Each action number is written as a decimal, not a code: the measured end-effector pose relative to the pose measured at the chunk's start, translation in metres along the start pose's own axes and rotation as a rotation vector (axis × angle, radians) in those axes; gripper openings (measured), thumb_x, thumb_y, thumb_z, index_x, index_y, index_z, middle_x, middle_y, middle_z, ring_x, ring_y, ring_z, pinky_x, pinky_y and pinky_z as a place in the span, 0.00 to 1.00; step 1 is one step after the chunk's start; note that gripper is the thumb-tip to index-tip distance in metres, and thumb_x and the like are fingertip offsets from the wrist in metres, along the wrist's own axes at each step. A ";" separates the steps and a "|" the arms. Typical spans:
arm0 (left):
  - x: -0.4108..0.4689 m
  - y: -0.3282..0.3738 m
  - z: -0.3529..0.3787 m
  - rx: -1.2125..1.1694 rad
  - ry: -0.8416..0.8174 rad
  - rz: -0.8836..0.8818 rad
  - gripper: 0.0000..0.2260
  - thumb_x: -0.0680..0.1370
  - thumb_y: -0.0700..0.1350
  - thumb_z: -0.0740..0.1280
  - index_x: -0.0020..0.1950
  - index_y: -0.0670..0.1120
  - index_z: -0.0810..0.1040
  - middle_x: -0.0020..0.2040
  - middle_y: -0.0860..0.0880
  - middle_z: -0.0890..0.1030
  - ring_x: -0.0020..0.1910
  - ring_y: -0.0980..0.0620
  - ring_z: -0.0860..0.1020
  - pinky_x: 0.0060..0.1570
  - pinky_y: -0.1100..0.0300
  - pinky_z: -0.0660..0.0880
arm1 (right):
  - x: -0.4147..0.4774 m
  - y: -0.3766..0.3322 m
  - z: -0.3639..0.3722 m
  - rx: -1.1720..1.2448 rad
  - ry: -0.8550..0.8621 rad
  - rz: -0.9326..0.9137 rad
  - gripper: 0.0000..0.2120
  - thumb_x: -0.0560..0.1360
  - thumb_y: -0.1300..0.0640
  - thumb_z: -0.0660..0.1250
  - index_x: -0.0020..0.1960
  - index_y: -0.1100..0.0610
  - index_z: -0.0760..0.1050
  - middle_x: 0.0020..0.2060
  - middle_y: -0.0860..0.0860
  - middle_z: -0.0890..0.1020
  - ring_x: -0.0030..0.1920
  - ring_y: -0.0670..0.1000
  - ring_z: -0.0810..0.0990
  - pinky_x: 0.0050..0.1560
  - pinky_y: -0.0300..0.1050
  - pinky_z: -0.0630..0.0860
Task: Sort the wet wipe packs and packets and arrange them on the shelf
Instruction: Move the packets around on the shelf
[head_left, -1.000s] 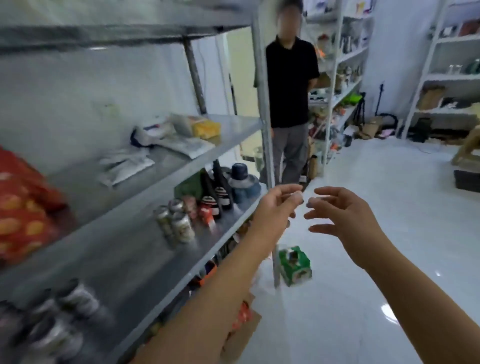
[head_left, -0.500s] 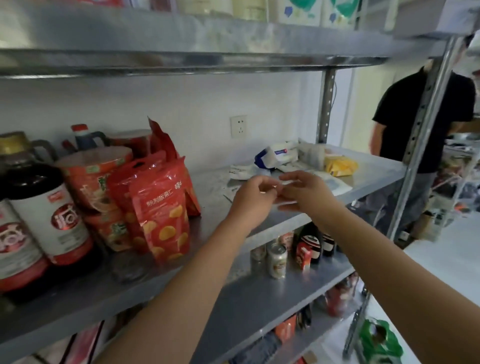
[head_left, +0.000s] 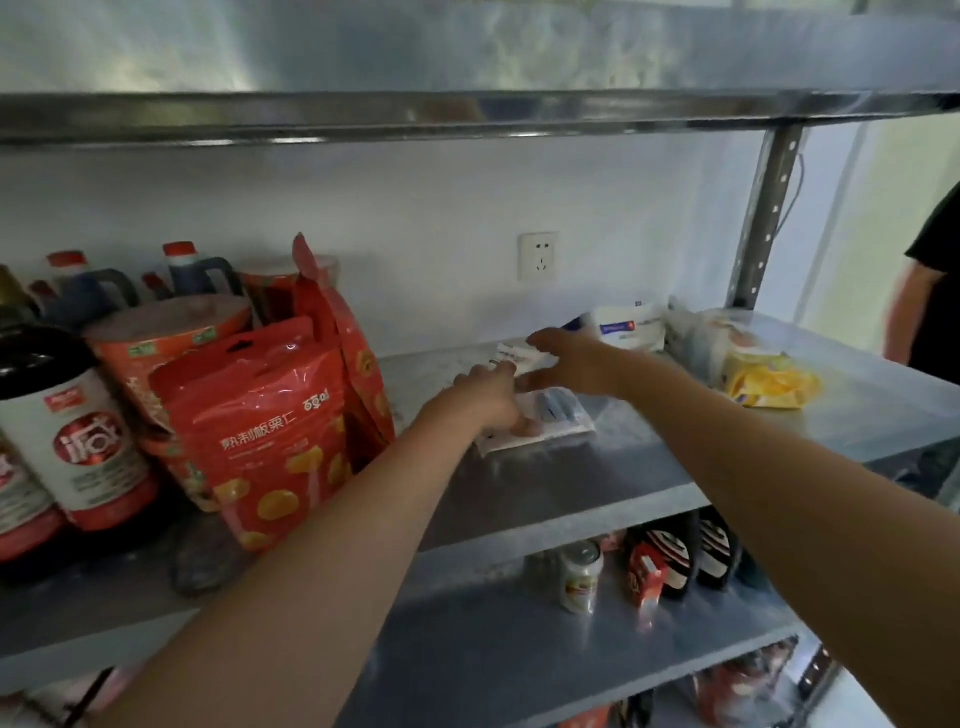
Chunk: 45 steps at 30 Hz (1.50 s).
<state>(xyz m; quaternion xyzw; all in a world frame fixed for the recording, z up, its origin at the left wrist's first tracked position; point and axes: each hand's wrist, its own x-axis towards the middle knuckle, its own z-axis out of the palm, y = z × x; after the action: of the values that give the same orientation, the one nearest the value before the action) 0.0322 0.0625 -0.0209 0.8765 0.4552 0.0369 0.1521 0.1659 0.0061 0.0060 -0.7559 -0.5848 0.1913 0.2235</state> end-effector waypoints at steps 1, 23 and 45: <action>0.003 -0.002 0.005 0.006 -0.004 -0.023 0.42 0.70 0.59 0.75 0.78 0.49 0.59 0.75 0.43 0.66 0.71 0.40 0.68 0.67 0.46 0.68 | 0.005 0.002 0.002 -0.063 -0.057 -0.007 0.37 0.75 0.42 0.70 0.77 0.53 0.60 0.70 0.53 0.71 0.67 0.56 0.71 0.59 0.42 0.66; 0.018 -0.029 0.014 -0.453 0.114 -0.063 0.42 0.67 0.40 0.80 0.76 0.47 0.63 0.69 0.44 0.73 0.63 0.46 0.75 0.62 0.54 0.74 | 0.031 0.021 0.010 -0.222 -0.216 -0.113 0.44 0.67 0.44 0.78 0.75 0.55 0.59 0.67 0.53 0.74 0.63 0.55 0.75 0.60 0.46 0.71; -0.092 0.054 0.051 -1.453 -0.297 0.192 0.16 0.77 0.47 0.71 0.64 0.44 0.79 0.55 0.44 0.85 0.54 0.45 0.84 0.50 0.51 0.82 | -0.164 0.030 0.029 0.704 0.532 0.030 0.09 0.74 0.62 0.73 0.47 0.49 0.78 0.40 0.45 0.85 0.36 0.36 0.83 0.37 0.31 0.78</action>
<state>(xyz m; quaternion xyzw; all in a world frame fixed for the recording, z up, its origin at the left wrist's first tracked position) 0.0315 -0.0532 -0.0461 0.5870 0.2123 0.2227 0.7488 0.1341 -0.1558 -0.0299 -0.6651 -0.3949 0.1807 0.6075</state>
